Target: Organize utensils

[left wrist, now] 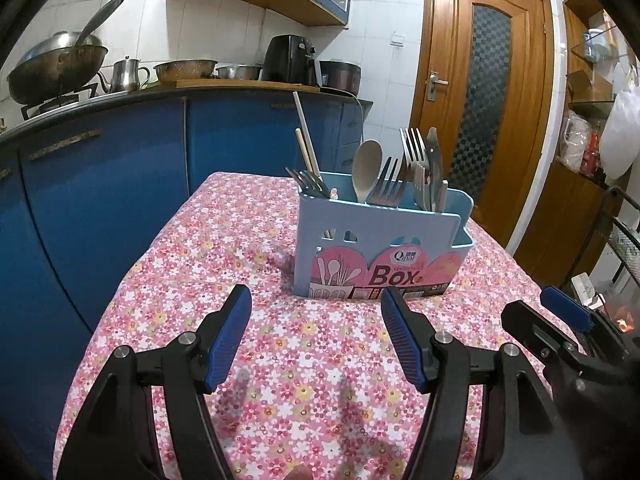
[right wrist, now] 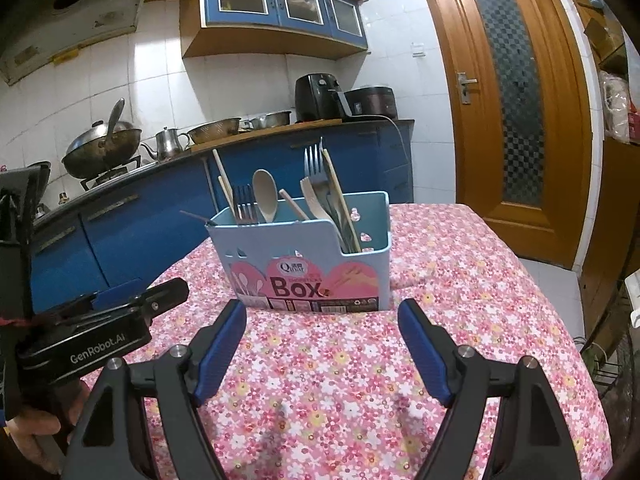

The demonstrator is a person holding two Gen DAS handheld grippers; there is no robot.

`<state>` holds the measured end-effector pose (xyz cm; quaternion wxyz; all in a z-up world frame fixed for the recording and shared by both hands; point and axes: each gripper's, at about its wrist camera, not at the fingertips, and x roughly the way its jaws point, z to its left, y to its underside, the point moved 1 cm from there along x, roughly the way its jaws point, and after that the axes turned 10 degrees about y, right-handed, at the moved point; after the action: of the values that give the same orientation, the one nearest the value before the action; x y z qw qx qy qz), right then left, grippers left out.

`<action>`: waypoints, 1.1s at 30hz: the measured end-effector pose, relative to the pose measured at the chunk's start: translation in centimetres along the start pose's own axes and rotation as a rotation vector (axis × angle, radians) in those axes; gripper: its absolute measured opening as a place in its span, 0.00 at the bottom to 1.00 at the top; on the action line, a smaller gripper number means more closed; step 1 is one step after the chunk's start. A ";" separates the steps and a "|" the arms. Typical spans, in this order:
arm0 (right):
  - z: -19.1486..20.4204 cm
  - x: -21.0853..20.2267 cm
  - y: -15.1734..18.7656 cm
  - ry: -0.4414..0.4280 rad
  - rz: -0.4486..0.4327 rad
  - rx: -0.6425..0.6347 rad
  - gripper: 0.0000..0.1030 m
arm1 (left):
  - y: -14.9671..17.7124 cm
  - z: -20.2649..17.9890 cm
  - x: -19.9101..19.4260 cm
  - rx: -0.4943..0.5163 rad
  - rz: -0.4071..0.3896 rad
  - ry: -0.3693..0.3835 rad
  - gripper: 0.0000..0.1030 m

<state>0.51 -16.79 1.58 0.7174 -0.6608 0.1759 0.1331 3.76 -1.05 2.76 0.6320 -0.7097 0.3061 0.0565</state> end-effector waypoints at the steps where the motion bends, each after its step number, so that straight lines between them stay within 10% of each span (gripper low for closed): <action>1: 0.0 0.0 0.0 0.001 0.000 0.000 0.78 | 0.1 -0.1 0.0 0.004 -0.002 -0.001 0.67; 33: 0.0 0.1 0.1 0.007 -0.002 0.003 0.78 | 0.0 0.0 -0.2 0.008 -0.009 -0.010 0.67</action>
<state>0.55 -16.79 1.47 0.7179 -0.6603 0.1781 0.1299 3.61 -1.03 2.83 0.6365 -0.7084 0.2998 0.0560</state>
